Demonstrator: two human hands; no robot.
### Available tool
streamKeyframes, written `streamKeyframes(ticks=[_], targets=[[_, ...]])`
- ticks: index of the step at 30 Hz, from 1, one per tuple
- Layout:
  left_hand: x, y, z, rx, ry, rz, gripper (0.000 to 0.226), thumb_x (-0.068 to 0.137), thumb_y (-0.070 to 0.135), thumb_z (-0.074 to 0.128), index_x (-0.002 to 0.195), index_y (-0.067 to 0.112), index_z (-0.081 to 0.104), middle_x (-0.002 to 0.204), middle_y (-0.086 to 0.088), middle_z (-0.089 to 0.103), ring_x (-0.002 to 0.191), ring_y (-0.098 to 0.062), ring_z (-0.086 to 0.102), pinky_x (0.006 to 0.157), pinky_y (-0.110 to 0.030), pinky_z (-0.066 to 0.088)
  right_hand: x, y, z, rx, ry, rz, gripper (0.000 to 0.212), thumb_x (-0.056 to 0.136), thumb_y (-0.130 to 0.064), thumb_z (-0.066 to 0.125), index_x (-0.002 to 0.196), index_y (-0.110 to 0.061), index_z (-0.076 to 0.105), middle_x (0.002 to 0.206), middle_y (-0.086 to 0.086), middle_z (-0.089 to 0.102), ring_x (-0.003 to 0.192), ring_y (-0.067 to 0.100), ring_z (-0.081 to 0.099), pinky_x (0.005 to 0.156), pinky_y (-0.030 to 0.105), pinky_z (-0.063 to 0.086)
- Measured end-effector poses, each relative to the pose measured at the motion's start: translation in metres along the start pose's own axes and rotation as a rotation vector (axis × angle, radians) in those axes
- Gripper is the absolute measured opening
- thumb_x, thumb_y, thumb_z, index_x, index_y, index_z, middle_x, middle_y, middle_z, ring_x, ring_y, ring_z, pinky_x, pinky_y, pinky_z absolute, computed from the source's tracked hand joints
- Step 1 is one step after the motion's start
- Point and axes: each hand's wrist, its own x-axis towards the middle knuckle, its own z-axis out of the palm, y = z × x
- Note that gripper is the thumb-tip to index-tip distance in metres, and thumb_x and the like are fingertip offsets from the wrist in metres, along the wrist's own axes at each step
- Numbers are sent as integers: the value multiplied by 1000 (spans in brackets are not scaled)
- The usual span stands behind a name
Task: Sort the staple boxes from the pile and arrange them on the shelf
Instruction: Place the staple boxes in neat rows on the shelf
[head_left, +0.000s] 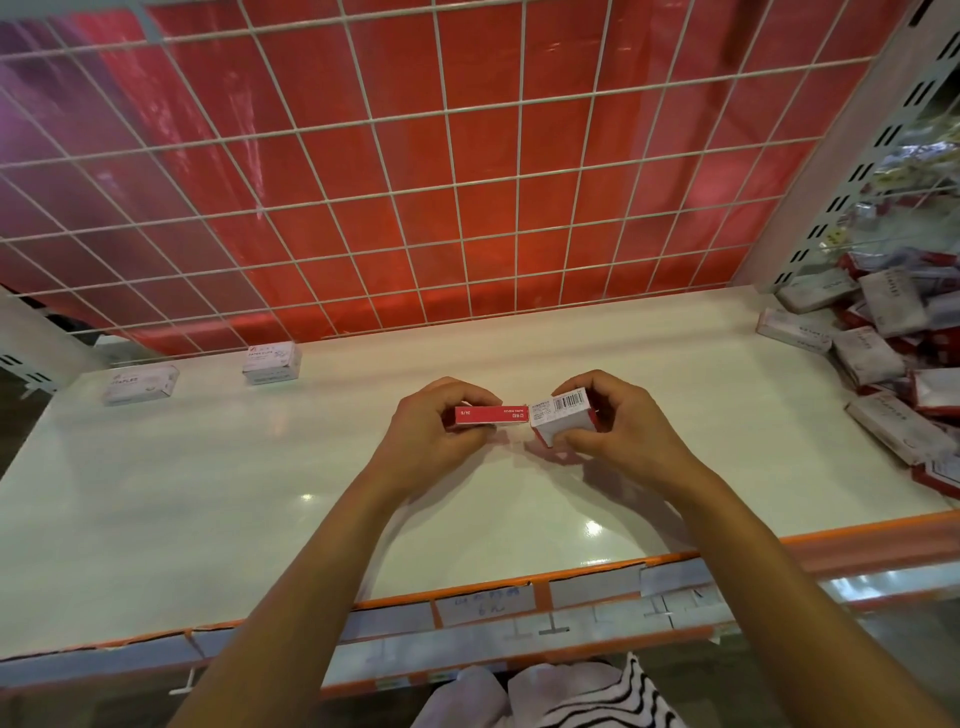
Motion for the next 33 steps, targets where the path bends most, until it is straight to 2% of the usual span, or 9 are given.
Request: streamKeyframes(ticks=[6,12,16,20,23,25,28,30,33], targets=[[1,0,0,38,19,-31,26,80,16,75,94,35,65,90,22,63,86,-5,61,72,-11,49,1,-1,-2,-55,-2,-27,41,75,-13,77,95,-42,57,104,-18,58,96,8,58,71,12,51],[2,0,1,165,54,38,29,78,15,76,106,19,73,89,17,60,83,-2,57,71,-4,41,1,-2,-1,-192,-22,-32,42,72,-21,80,105,-35,57,101,-15,54,90,5,55,72,8,45],[1,0,3,192,37,40,32,80,15,74,112,16,71,90,13,58,83,-5,56,74,-7,41,1,-1,3,-192,-27,-35,43,73,-22,79,109,-30,57,103,-13,56,96,8,56,81,14,49],[1,-1,4,195,18,60,34,82,14,72,116,19,69,89,13,55,85,-9,56,79,-16,47,1,0,4,-194,-38,-37,42,73,-23,79,109,-27,59,101,-14,55,97,9,56,79,10,45],[0,-1,5,204,-7,56,35,86,16,68,121,19,65,91,14,53,86,-9,54,77,-16,48,2,2,4,-234,-38,-42,43,74,-28,77,112,-27,57,102,-14,52,94,7,54,76,10,45],[-1,-1,5,212,-39,48,36,89,19,64,125,20,63,92,16,49,88,-9,52,75,-15,46,1,2,4,-243,-30,-81,37,75,-28,77,103,-36,53,101,-16,53,93,7,55,75,10,46],[-1,1,5,232,-86,69,34,93,22,58,127,26,59,91,19,43,87,-7,49,71,-11,38,0,0,4,-218,-53,-120,33,82,-23,71,96,-41,47,99,-18,57,91,6,59,75,18,53],[0,3,5,242,-104,70,35,94,23,56,129,29,56,94,17,41,90,-6,47,72,-8,37,0,-1,4,-194,-46,-126,33,84,-20,67,97,-40,45,99,-18,58,88,5,60,72,19,54],[-1,3,6,244,-145,65,39,96,24,53,133,34,51,109,15,44,97,-5,45,81,-7,37,-1,-3,5,-213,-48,-115,35,82,-22,71,102,-38,46,97,-21,56,88,3,58,72,12,50]])
